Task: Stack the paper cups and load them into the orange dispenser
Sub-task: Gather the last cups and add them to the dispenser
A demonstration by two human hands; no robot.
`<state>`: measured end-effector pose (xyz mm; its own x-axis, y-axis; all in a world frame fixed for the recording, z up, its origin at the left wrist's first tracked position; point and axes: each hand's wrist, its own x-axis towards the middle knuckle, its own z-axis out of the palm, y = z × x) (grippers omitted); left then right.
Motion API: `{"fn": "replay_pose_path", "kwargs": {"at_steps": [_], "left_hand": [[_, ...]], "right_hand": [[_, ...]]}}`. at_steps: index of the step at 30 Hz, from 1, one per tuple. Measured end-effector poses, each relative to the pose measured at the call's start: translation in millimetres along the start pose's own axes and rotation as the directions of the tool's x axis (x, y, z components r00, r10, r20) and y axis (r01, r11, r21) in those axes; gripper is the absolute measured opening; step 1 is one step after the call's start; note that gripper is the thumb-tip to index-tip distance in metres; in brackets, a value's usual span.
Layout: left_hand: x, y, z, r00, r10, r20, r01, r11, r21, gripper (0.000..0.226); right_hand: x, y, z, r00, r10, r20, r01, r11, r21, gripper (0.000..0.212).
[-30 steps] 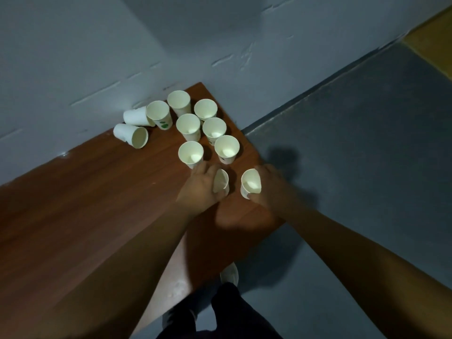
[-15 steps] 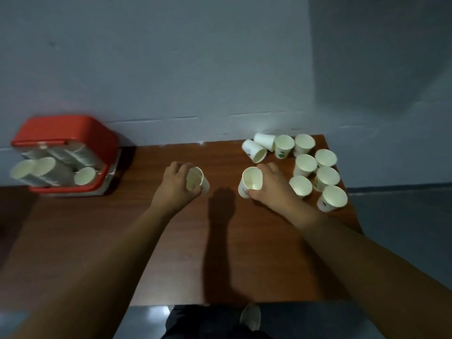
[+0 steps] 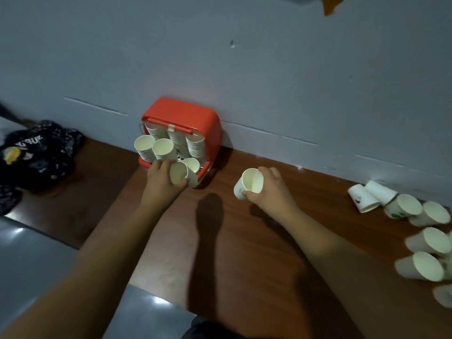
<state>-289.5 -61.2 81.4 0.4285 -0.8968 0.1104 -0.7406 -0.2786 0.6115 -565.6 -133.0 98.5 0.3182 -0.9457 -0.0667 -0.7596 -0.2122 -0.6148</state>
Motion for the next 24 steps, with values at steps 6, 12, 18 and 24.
{"fn": "replay_pose_path", "kwargs": {"at_steps": [6, 12, 18, 24], "left_hand": [[69, -35, 30, 0.998, 0.067, 0.019, -0.065, 0.995, -0.069, 0.06], [104, -60, 68, 0.983, 0.161, 0.086, -0.159, 0.987, -0.035, 0.064], [114, -79, 93, 0.958, 0.201, 0.204, -0.201, 0.979, -0.02, 0.063], [111, -99, 105, 0.951, 0.171, 0.256, -0.12, 0.972, -0.203, 0.075]], "right_hand": [[45, -35, 42, 1.0, 0.029, 0.003, -0.029, 1.0, 0.0, 0.076], [80, -46, 63, 0.993, 0.083, -0.086, -0.079, 0.996, 0.049, 0.077], [102, -56, 89, 0.985, 0.053, -0.165, -0.04, 0.996, 0.083, 0.074], [121, -68, 118, 0.985, -0.055, -0.163, 0.077, 0.988, 0.136, 0.068]]}}
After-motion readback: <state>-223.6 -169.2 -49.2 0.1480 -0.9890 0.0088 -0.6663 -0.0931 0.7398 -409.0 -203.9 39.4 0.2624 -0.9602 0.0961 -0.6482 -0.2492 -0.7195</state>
